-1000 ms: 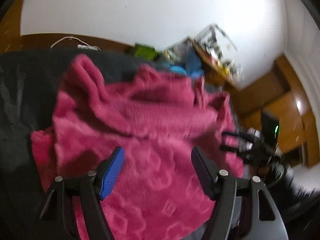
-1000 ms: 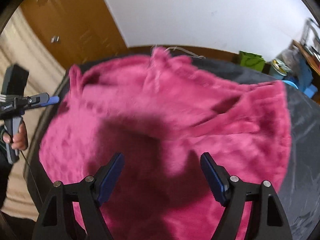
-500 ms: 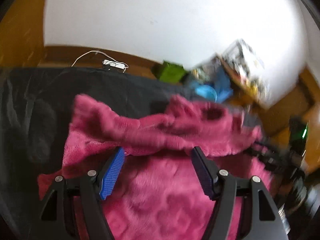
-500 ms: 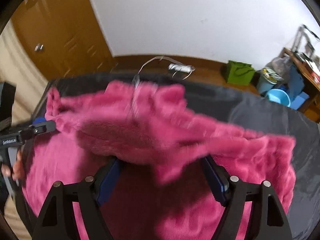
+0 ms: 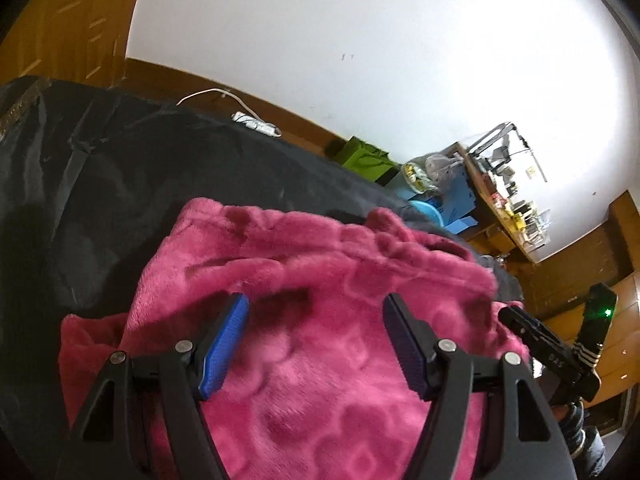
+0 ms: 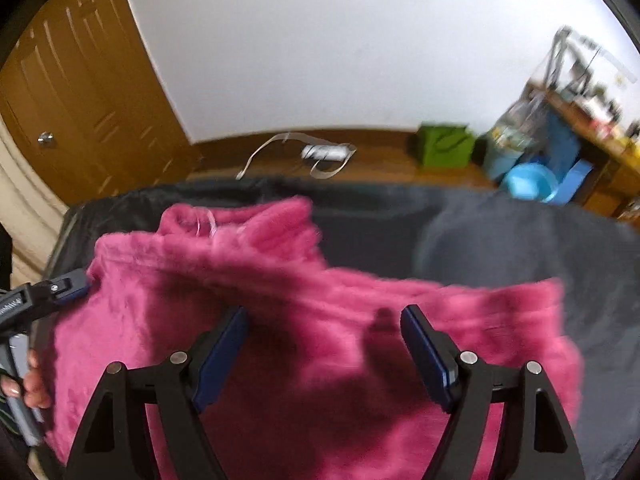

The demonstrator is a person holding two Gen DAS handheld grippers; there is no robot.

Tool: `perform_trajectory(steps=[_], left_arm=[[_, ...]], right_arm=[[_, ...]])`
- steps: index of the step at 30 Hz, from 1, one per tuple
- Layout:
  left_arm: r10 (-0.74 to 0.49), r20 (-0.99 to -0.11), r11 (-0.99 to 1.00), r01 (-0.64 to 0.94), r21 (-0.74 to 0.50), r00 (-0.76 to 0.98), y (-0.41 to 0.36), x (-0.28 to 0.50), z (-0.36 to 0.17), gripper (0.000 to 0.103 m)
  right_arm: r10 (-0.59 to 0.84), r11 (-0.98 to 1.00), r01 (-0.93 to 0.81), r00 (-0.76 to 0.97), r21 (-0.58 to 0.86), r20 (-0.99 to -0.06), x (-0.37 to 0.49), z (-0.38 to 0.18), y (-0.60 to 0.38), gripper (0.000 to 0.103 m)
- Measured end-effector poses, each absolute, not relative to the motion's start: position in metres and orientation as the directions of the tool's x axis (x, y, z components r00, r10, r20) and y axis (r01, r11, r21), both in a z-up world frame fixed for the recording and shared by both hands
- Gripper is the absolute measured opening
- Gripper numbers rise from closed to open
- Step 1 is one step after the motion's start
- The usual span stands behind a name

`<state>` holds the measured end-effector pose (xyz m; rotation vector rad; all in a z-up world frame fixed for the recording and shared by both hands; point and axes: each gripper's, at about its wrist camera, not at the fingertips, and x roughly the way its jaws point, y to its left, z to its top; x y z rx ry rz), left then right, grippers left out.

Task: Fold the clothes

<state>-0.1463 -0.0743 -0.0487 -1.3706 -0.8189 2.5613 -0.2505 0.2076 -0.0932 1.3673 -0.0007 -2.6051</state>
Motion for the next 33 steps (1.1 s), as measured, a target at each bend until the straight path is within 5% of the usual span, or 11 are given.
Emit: perform_trajectory(steps=[10, 19, 33], left_arm=[[0.254, -0.829, -0.906, 0.177, -0.384, -0.498, -0.056, -0.16, -0.075, 0.078], [0.17, -0.839, -0.958, 0.113, -0.264, -0.517, -0.031, -0.166, -0.084, 0.082], [0.216, -0.846, -0.946, 0.108, -0.305, -0.488, -0.021, -0.093, -0.037, 0.082]], right_arm=[[-0.052, -0.998, 0.051, -0.447, 0.032, -0.893, -0.258, -0.128, 0.269, 0.08], [-0.018, -0.993, 0.115, -0.439, -0.036, -0.898, -0.264, -0.147, 0.265, 0.085], [-0.172, -0.981, 0.165, -0.479, 0.104, -0.861, -0.176, -0.085, 0.25, 0.086]])
